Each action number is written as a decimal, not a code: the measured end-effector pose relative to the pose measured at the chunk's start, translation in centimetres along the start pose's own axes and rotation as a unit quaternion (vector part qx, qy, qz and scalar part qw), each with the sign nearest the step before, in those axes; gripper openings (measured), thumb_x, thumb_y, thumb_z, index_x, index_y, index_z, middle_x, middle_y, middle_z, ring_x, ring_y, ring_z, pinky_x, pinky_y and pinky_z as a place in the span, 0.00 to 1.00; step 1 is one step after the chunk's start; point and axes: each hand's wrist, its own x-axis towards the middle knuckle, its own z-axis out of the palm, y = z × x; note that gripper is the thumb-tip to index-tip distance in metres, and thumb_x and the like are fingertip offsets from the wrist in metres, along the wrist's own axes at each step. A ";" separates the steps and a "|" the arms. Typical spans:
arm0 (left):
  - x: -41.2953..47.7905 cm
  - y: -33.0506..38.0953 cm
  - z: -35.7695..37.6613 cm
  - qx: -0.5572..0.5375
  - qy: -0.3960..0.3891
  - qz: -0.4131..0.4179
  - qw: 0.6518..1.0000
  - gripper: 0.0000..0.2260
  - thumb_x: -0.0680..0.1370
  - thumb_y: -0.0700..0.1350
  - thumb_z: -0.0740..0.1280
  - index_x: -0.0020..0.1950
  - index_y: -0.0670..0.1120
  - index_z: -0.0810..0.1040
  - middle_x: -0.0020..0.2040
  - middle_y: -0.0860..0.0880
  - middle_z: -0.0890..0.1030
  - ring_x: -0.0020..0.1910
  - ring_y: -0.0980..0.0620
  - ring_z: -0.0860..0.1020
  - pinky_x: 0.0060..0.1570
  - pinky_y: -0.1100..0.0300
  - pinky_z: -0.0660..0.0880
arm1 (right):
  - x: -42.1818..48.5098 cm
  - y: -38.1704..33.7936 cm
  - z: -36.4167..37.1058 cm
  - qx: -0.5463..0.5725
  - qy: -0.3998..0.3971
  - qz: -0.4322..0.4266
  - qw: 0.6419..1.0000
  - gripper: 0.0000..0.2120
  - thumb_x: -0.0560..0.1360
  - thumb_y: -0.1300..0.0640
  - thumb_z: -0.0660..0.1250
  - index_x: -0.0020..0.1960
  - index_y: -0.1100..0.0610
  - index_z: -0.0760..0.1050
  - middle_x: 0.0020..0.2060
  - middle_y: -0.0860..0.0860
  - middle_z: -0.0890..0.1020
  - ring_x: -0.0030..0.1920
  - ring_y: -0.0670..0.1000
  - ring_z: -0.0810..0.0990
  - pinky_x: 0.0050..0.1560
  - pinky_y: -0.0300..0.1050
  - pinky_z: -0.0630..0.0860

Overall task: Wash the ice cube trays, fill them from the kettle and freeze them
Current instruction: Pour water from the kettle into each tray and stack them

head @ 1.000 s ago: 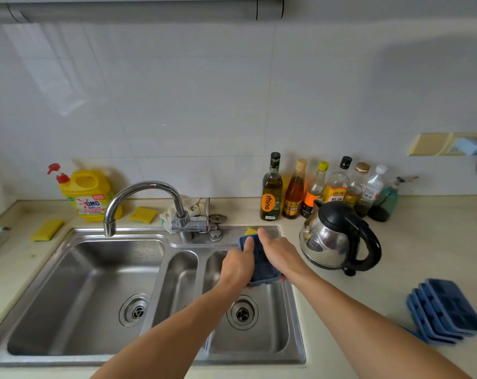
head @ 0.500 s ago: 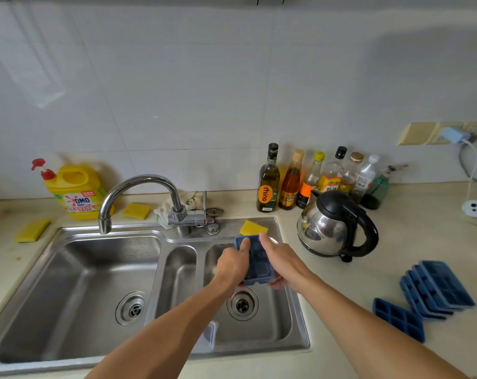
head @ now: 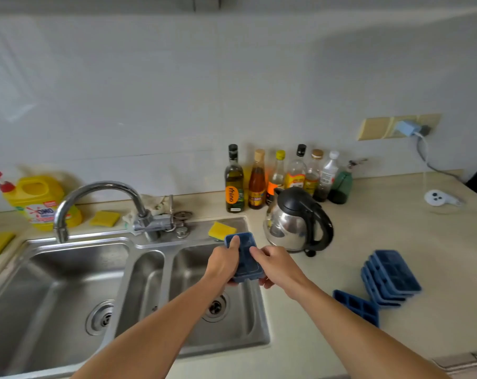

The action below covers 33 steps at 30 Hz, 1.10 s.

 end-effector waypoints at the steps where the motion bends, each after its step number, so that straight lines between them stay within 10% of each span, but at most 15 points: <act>1: -0.6 0.5 1.8 0.000 -0.001 -0.008 1.000 0.24 0.84 0.59 0.56 0.60 0.39 0.77 0.46 0.42 0.83 0.39 0.46 0.82 0.23 0.61 0.74 | -0.4 1.1 -1.6 0.012 0.003 0.001 1.000 0.17 0.83 0.47 0.62 0.53 0.61 0.78 0.42 0.57 0.85 0.30 0.50 0.82 0.30 0.41 0.77; 9: -6.8 3.7 19.2 -0.023 -0.111 0.019 0.993 0.24 0.81 0.67 0.55 0.58 0.49 0.75 0.49 0.45 0.83 0.40 0.48 0.85 0.28 0.61 0.78 | -3.6 11.7 -17.6 -0.001 0.090 -0.006 0.996 0.07 0.83 0.49 0.62 0.55 0.52 0.75 0.45 0.52 0.82 0.38 0.51 0.84 0.30 0.37 0.76; 15: -10.1 6.0 27.7 -0.006 -0.148 0.097 0.984 0.11 0.82 0.52 0.65 0.59 0.46 0.74 0.51 0.45 0.82 0.38 0.51 0.83 0.35 0.56 0.83 | -4.1 16.9 -27.3 -0.012 0.173 0.033 0.984 0.05 0.83 0.53 0.63 0.53 0.54 0.75 0.47 0.52 0.80 0.39 0.54 0.84 0.27 0.39 0.77; 33: -8.5 6.0 31.4 0.039 -0.195 0.067 0.978 0.10 0.82 0.42 0.67 0.63 0.49 0.77 0.47 0.45 0.86 0.40 0.51 0.86 0.37 0.59 0.82 | -1.2 20.9 -29.4 -0.155 0.130 0.032 0.979 0.05 0.84 0.51 0.62 0.53 0.51 0.72 0.41 0.47 0.79 0.37 0.49 0.79 0.37 0.44 0.76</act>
